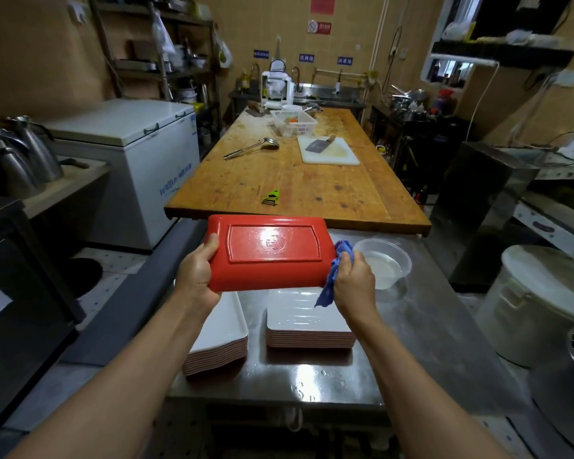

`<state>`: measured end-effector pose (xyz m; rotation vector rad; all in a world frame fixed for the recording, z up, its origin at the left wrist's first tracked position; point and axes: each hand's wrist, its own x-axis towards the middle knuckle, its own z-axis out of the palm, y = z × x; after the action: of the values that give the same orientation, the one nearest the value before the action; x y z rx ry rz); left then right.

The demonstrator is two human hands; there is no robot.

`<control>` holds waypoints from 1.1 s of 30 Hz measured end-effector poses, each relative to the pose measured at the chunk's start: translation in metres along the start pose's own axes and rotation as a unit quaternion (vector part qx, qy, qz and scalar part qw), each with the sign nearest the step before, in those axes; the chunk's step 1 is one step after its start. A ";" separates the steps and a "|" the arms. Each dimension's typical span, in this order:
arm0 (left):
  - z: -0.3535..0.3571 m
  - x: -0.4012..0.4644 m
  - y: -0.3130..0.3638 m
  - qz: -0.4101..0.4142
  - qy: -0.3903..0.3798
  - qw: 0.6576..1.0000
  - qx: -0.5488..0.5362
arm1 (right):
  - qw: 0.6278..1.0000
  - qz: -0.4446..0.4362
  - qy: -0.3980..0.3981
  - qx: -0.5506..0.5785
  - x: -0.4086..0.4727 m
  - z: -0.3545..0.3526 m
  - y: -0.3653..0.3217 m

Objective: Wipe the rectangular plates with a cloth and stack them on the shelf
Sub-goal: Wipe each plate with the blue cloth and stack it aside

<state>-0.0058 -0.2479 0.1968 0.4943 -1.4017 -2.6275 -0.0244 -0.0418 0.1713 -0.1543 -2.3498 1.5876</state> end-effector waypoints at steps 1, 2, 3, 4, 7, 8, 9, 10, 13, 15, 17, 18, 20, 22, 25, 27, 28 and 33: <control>-0.001 -0.002 0.000 0.010 0.002 1.000 0.012 | 1.000 0.009 -0.011 -0.010 -0.001 0.001 0.002; -0.003 -0.004 0.001 0.018 0.006 1.000 0.023 | 0.999 0.019 -0.023 -0.020 -0.002 0.002 0.004; -0.005 -0.005 0.003 0.024 0.012 0.999 0.033 | 0.999 0.029 -0.031 -0.032 -0.002 0.003 0.006; -0.009 -0.007 0.005 0.028 0.016 0.999 0.042 | 0.998 0.037 -0.037 -0.046 -0.002 0.005 0.009; -0.021 -0.009 0.015 0.049 0.024 0.997 0.061 | 0.996 0.061 -0.044 -0.056 -0.002 0.009 0.015; -0.026 -0.008 0.018 0.069 0.024 0.995 0.073 | 0.996 0.065 -0.045 -0.043 -0.003 0.011 0.014; -0.031 -0.006 0.021 0.097 0.025 0.991 0.091 | 0.996 0.067 -0.047 -0.029 -0.003 0.014 0.012; -0.035 -0.005 0.024 0.133 0.025 0.983 0.123 | 0.996 0.067 -0.051 -0.016 -0.004 0.017 0.010; -0.045 -0.005 0.033 0.273 0.021 0.905 0.325 | 0.996 0.059 -0.072 0.000 -0.003 0.029 0.004; -0.053 -0.005 0.032 0.354 0.022 0.792 0.497 | 0.994 0.060 -0.092 0.006 -0.004 0.039 0.003; -0.061 -0.004 0.024 0.401 0.029 0.690 0.602 | 0.992 0.066 -0.108 0.012 -0.006 0.049 0.004; -0.066 -0.004 0.019 0.409 0.024 0.662 0.628 | 0.991 0.069 -0.113 0.012 -0.008 0.053 0.005; -0.077 -0.003 0.006 0.414 0.004 0.625 0.662 | 0.990 0.071 -0.121 0.004 -0.010 0.061 0.007; -0.090 -0.001 -0.009 0.435 -0.015 0.578 0.690 | 0.989 0.073 -0.129 -0.003 -0.012 0.067 0.010; -0.106 -0.003 -0.029 0.460 -0.042 0.503 0.731 | 0.988 0.074 -0.135 -0.015 -0.016 0.074 0.016; -0.115 -0.003 -0.042 0.462 -0.051 0.479 0.745 | 0.987 0.073 -0.139 -0.019 -0.018 0.077 0.019; -0.118 -0.003 -0.049 0.463 -0.055 0.472 0.749 | 0.987 0.073 -0.141 -0.019 -0.019 0.078 0.020; -0.131 0.001 -0.072 0.465 -0.074 0.430 0.770 | 0.987 0.086 -0.132 -0.024 -0.018 0.078 0.026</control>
<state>0.0407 -0.3105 0.0691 -0.4370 -2.5568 0.0004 -0.0330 -0.1061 0.1169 -0.1713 -2.6423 1.7247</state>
